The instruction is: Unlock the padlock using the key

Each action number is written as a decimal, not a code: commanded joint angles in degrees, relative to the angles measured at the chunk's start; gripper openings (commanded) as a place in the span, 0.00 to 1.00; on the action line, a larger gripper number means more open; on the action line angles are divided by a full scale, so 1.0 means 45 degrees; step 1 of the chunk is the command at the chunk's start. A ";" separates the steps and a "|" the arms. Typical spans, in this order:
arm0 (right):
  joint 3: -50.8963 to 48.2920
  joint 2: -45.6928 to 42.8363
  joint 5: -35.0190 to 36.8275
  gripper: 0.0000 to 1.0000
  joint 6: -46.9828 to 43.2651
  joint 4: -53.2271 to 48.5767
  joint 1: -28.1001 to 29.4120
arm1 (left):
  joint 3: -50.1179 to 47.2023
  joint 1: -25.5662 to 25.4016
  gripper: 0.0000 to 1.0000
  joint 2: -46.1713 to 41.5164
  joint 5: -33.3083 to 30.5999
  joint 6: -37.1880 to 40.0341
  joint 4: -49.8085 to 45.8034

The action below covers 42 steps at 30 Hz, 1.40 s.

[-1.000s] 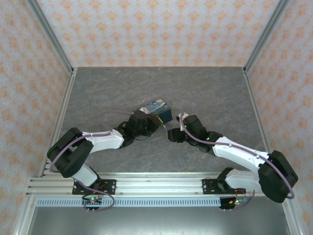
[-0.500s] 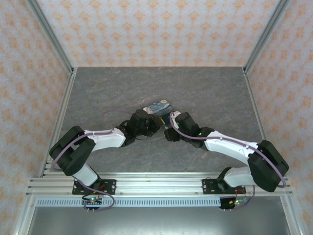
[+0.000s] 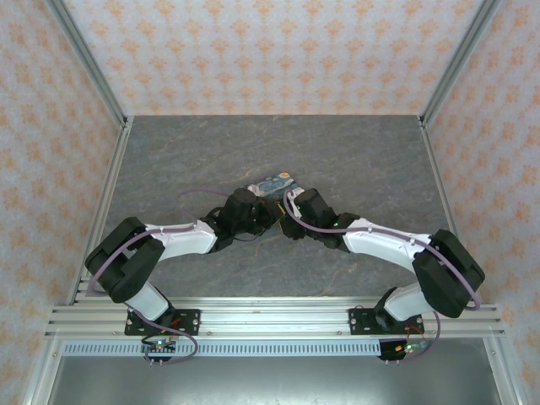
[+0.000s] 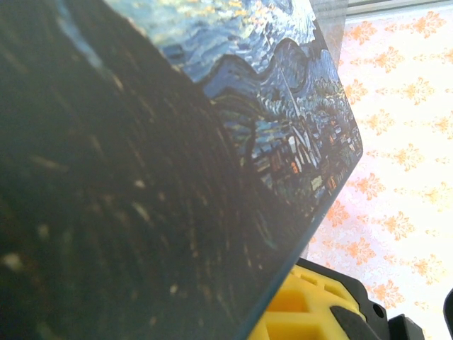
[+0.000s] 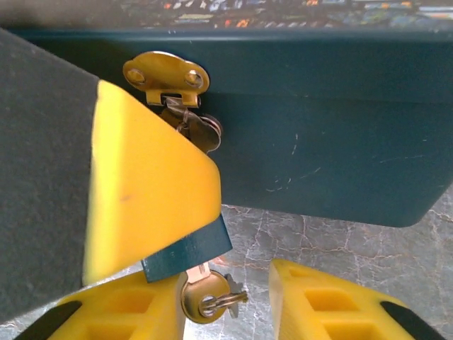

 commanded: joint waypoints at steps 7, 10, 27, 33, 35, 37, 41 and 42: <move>0.0560 0.0013 0.0133 0.00 0.0010 0.0193 0.0021 | 0.0337 -0.0245 0.00 0.0587 0.0330 0.0327 0.0533; 0.0384 -0.0178 -0.0157 0.00 0.0157 0.0283 -0.0077 | 0.0328 -0.0244 0.00 0.0606 0.0291 0.0362 0.0511; -0.3893 -0.4516 -0.1912 0.60 0.5450 0.2942 -0.1230 | -0.0139 -0.0721 0.00 0.1717 0.0027 0.2245 0.0253; -0.4476 -0.3434 -0.1817 0.60 0.7084 0.4942 -0.0786 | -0.0505 -0.0734 0.35 0.1219 -0.0321 0.2510 0.0046; -0.4479 -0.3122 -0.1725 0.60 0.7311 0.5297 -0.0679 | -0.0588 -0.0738 0.49 0.0751 -0.0468 0.2596 -0.0261; -0.4564 -0.2731 -0.1514 0.60 0.7522 0.5697 -0.0635 | -0.0624 -0.0733 0.58 0.0190 -0.0592 0.2700 -0.0680; -0.4591 -0.2164 -0.1142 0.61 0.7799 0.6280 -0.0639 | -0.0716 -0.0710 0.69 -0.1108 -0.0873 0.2817 -0.1504; -0.4542 -0.1996 -0.1035 0.61 0.7829 0.6385 -0.0629 | -0.0707 -0.0689 0.70 -0.1412 -0.0970 0.2854 -0.1774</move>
